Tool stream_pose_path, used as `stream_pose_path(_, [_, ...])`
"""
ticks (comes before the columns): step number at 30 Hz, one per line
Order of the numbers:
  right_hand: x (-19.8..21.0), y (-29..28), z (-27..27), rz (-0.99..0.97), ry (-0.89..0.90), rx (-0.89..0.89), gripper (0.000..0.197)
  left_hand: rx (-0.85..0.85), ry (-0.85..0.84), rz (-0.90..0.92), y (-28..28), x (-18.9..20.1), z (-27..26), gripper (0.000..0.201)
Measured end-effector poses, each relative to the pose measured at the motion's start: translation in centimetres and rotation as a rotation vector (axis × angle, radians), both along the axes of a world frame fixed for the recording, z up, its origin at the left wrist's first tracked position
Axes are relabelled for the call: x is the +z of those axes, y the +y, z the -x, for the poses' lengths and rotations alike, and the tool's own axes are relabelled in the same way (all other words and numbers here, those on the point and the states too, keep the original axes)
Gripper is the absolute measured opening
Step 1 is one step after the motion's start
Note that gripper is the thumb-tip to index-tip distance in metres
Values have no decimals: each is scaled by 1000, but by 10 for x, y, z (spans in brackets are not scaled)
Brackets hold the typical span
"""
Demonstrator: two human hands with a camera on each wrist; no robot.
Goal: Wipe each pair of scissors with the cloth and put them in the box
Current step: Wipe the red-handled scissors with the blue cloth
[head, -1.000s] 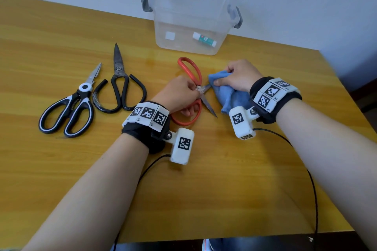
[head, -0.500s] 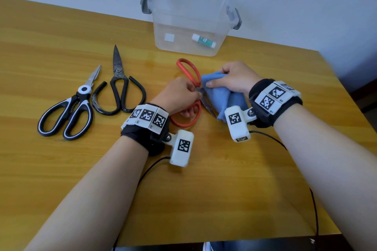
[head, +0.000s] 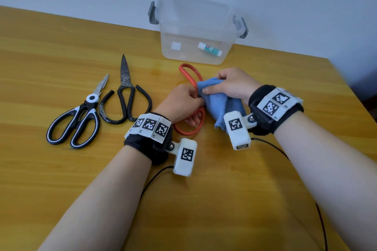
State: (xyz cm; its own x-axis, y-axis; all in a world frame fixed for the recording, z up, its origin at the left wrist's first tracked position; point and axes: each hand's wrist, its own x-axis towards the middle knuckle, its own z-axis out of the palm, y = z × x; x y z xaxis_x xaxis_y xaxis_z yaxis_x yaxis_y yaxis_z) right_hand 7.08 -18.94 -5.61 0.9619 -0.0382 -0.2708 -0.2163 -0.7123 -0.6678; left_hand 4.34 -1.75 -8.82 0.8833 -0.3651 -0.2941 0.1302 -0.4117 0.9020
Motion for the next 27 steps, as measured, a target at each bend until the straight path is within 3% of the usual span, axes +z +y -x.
stream_pose_path(3, [-7, 7, -3, 63, -12, 36, 32, 1, 12, 7, 2, -2, -1, 23])
stream_pose_path(9, [-11, -10, -11, 149, -137, -111, 35, 12, -3, -11, 1, -3, -2, 31])
stream_pose_path(13, [-3, -10, -4, -23, -36, -5, 32, 13, -16, 5, 0, -3, -3, 21])
stream_pose_path(16, [-6, -10, 0, 43, 2, 52, 35, -3, -23, -30, -6, -4, -5, 19])
stream_pose_path(22, [-6, -41, -9, 83, -129, -134, 34, -59, -25, -88, -21, -1, -24, 26])
stream_pose_path(25, [-3, -38, -9, -60, -69, -48, 32, -81, -38, -97, -22, -2, -31, 27])
stream_pose_path(27, [-7, -30, -10, -6, -37, 16, 33, -93, -46, -103, -22, -3, -33, 27])
